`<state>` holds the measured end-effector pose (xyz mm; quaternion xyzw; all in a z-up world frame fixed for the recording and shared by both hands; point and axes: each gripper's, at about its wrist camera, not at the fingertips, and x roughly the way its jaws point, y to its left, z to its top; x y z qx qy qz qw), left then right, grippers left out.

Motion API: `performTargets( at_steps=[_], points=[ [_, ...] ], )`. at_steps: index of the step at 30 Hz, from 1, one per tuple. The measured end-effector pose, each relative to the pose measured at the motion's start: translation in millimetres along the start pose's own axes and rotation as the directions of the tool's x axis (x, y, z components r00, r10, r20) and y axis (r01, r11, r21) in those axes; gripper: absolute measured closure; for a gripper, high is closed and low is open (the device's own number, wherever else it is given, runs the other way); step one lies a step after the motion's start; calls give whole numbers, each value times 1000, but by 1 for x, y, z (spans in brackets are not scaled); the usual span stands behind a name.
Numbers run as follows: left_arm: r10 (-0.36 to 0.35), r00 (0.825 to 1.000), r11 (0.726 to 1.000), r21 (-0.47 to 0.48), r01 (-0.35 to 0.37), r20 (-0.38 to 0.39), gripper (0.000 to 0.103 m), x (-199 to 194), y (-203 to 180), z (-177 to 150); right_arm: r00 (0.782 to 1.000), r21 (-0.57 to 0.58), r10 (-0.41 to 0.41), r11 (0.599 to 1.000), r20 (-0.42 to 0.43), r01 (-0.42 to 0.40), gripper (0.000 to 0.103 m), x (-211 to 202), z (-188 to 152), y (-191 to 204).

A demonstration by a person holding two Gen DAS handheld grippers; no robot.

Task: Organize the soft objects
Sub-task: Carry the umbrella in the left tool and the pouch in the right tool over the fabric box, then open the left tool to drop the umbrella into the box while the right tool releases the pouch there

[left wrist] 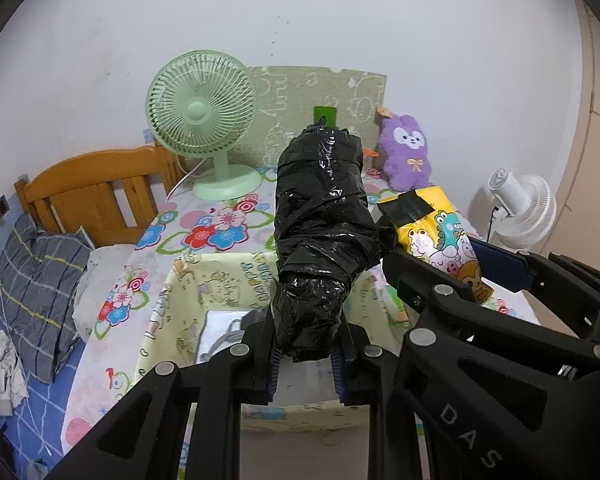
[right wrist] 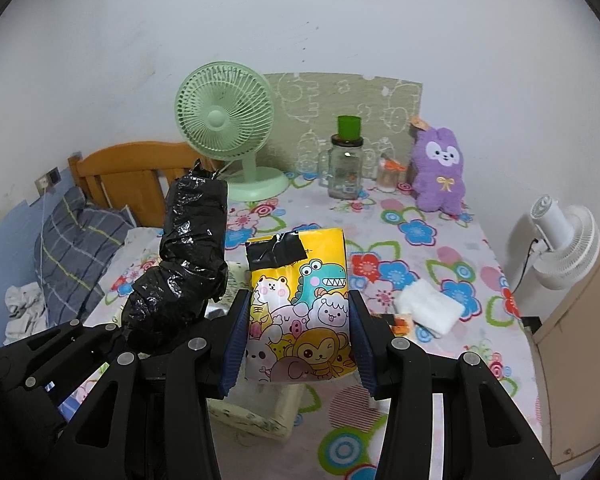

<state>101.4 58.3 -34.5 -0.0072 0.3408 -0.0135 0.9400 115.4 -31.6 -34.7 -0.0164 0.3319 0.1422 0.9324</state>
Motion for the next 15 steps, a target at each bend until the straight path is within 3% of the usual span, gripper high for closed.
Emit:
performTargets(
  at_steps=[15],
  points=[
    [49,996,998,-45,-52,-71,83,30,38,-9,997,-27,51,998,-63,-53,53,43,4,28]
  ],
)
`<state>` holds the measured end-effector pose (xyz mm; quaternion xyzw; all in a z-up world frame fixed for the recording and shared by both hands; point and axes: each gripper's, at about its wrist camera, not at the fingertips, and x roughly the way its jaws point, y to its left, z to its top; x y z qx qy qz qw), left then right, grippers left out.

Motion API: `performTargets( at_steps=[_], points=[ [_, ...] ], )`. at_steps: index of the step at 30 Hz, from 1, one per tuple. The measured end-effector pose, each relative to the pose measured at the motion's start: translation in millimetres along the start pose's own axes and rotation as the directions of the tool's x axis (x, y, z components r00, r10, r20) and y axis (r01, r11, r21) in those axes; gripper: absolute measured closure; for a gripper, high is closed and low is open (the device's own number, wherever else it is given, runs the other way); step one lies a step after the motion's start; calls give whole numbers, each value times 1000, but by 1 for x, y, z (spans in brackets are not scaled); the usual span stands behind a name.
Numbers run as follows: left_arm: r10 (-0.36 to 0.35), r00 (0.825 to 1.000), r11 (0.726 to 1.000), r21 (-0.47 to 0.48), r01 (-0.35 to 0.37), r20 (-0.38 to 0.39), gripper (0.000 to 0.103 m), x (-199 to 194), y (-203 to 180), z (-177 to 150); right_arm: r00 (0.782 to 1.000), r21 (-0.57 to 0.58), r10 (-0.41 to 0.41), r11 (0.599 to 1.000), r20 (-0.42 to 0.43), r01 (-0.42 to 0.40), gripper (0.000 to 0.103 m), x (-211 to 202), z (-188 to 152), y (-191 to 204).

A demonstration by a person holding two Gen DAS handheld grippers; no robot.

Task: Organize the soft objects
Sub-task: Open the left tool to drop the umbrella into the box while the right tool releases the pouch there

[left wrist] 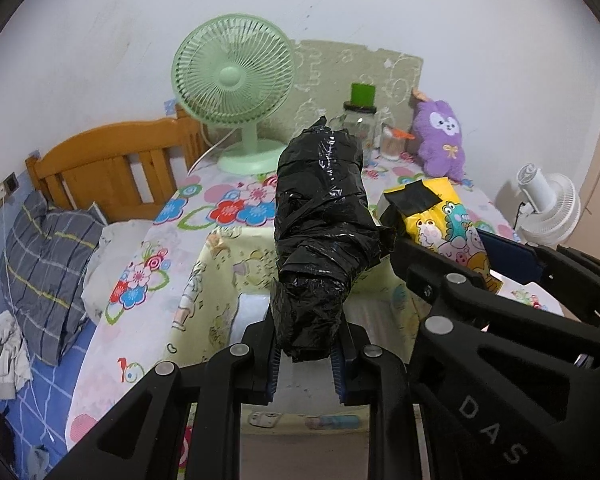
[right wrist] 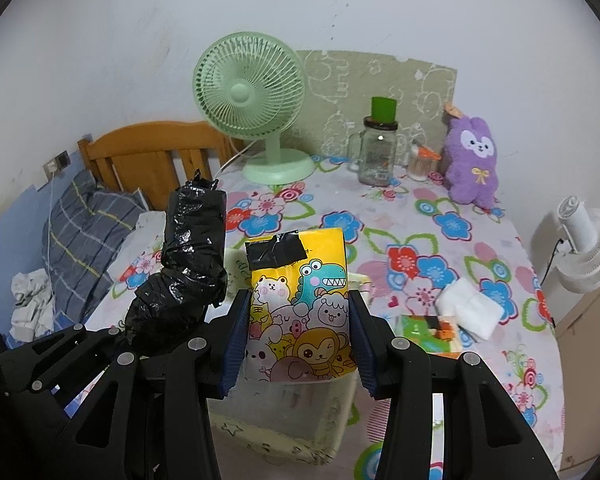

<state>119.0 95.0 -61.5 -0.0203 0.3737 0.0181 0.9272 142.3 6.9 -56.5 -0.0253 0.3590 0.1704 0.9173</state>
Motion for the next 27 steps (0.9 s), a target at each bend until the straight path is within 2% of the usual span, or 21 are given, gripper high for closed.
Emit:
performTargets(
  at_steps=[11,15,17,18,19,24,27],
  points=[
    [17,996,1000,-23,-20,-86,80,22,19,-9,998,-15,32,999,-62,-33,53,32,-4,14],
    [27,995,999,-28,-30,-95,66,26,24,-12,996,-20,47,999,-81,-49,53,42,-6,18],
    [26,996,999,-26,-29,-90,55,25,24,-12,995,-21,55,998,-88,-57,53,45,-6,21],
    [20,995,999,-24,-22,-94,44,25,25,-13,994,-20,61,998,-93,-63,53,48,-7,22],
    [17,995,1000,-21,-19,-100,39,26,25,-13,993,-19,66,998,-97,-68,53,50,-7,22],
    [11,995,1000,-19,-13,-104,30,28,27,-12,988,-18,87,996,-126,-90,51,59,-9,25],
    [8,995,1000,-25,-10,-102,28,28,27,-12,985,-32,93,995,-146,-99,48,63,-9,27]
  ],
)
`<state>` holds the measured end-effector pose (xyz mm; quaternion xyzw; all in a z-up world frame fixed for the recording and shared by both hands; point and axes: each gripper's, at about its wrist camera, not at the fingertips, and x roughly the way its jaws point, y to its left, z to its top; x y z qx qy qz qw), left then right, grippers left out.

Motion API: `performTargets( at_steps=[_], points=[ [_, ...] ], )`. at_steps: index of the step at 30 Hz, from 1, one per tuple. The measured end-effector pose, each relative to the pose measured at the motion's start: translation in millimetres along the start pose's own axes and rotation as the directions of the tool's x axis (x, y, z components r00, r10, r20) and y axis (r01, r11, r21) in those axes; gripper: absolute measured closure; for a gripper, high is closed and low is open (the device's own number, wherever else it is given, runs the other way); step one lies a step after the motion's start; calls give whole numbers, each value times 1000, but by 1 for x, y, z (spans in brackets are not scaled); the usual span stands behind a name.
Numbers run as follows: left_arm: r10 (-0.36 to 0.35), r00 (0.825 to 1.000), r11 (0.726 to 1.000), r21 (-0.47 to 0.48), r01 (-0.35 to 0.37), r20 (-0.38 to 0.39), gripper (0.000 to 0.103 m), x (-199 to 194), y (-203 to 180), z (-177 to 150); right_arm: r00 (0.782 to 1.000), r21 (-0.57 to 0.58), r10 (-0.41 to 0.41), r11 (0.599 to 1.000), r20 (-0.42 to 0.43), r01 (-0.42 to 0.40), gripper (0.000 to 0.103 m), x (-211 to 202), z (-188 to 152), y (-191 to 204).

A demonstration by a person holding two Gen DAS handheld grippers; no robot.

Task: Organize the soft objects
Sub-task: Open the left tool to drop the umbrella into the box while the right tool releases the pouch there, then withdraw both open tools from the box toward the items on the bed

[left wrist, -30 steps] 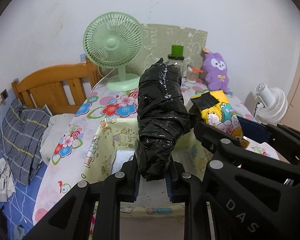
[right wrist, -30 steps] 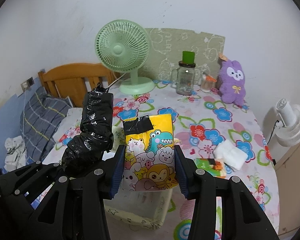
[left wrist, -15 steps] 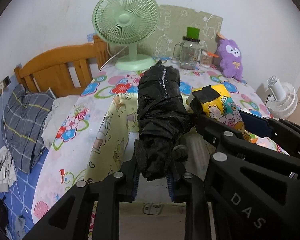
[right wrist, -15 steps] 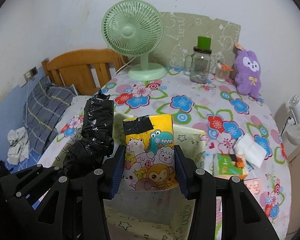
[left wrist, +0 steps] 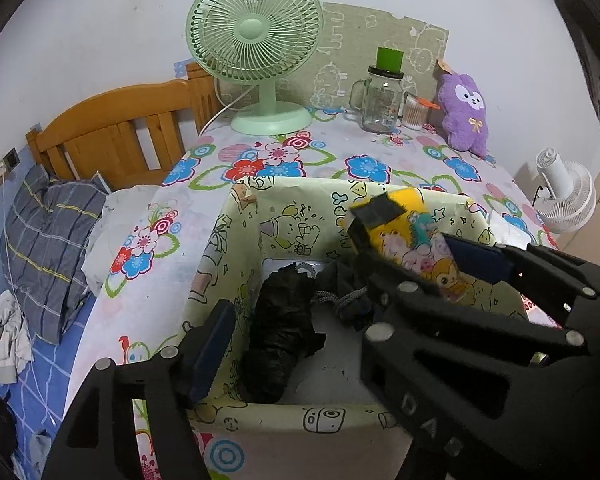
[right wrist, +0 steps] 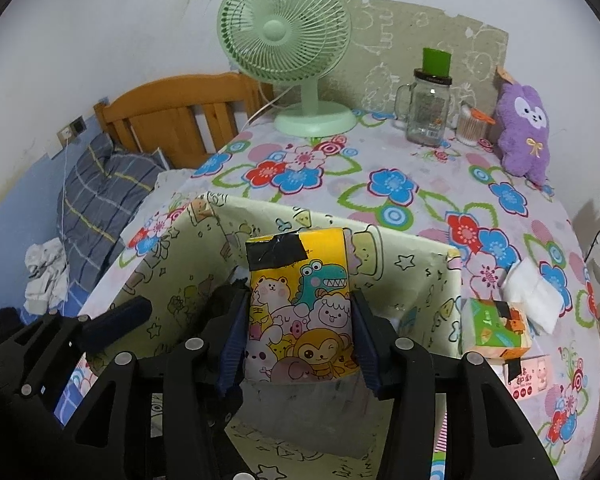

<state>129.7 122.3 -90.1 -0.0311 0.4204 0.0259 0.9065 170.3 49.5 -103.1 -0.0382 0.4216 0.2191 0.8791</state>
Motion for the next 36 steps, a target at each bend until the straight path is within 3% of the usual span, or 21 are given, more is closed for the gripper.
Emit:
performTargets(
  at_steps=[4,11,24,36],
  points=[
    [-1,1000,1000,-1,1,0,25,-1,-1,0,1000,3,6,1000,4,-6,28,-2,-2,-1],
    [-2,1000,1000,-3,2,6,22,-5,-5,0,1000,1,-10,1000,28,10,26,-15,-4,-6],
    [-8,997,999,32,6,73,6,-29,-30,2,994,14,-57,998,96,56,25,-53,-11,-22],
    [-10,993,998,56,3,120,0,-52,-52,6,981,35,-97,995,169,92,16,-89,-15,-36]
  ],
)
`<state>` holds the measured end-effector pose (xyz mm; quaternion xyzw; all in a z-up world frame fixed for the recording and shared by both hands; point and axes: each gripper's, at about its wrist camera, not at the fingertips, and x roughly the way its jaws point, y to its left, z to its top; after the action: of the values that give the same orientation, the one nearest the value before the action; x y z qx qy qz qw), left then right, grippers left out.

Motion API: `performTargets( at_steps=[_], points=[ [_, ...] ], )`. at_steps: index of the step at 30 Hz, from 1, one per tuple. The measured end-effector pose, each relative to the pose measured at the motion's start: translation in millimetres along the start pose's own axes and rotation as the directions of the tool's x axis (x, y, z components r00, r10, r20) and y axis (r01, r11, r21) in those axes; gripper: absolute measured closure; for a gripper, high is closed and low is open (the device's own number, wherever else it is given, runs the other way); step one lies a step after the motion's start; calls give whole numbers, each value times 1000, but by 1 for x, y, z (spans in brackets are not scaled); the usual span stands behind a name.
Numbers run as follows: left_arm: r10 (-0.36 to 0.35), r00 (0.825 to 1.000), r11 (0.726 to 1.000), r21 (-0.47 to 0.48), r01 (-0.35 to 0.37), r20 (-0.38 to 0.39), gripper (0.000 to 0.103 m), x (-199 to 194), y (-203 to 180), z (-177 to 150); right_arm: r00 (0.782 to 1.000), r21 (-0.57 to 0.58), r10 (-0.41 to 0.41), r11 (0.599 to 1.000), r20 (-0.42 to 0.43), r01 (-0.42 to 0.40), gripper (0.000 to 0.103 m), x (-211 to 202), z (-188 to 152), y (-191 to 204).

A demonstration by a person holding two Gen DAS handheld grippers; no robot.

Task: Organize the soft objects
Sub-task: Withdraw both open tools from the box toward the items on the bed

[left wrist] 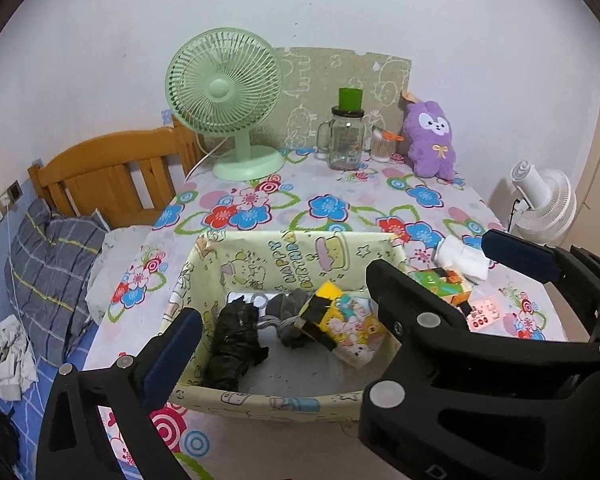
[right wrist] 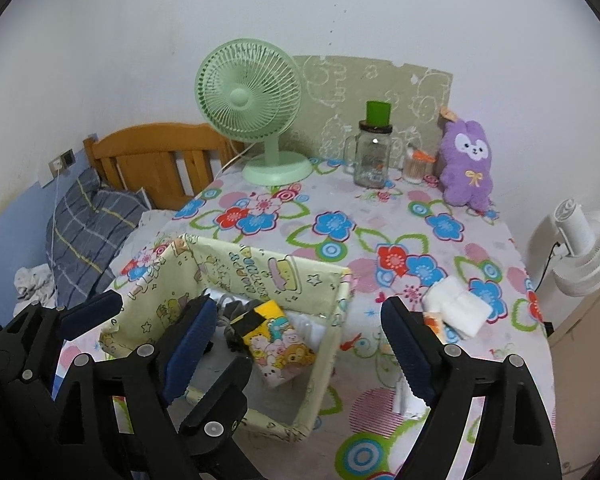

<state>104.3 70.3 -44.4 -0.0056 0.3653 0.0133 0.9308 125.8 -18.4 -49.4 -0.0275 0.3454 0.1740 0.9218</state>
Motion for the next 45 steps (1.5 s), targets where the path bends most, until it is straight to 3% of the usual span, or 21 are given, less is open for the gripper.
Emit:
performTargets(
  at_steps=[12,23,45],
  points=[
    [14,999,999,32,-16,42,0,-20,-21,6,996,27,-37,999,75,35,9,-33,0,-18],
    [-15,997,999,49,11,73,0,-37,-51,5,991,50,-65,997,117,59,5,-59,-7,-41],
    [-56,996,997,62,52,63,0,-37,-109,-7,983,93,-135,988,122,124,5,-83,-33,-93]
  ],
)
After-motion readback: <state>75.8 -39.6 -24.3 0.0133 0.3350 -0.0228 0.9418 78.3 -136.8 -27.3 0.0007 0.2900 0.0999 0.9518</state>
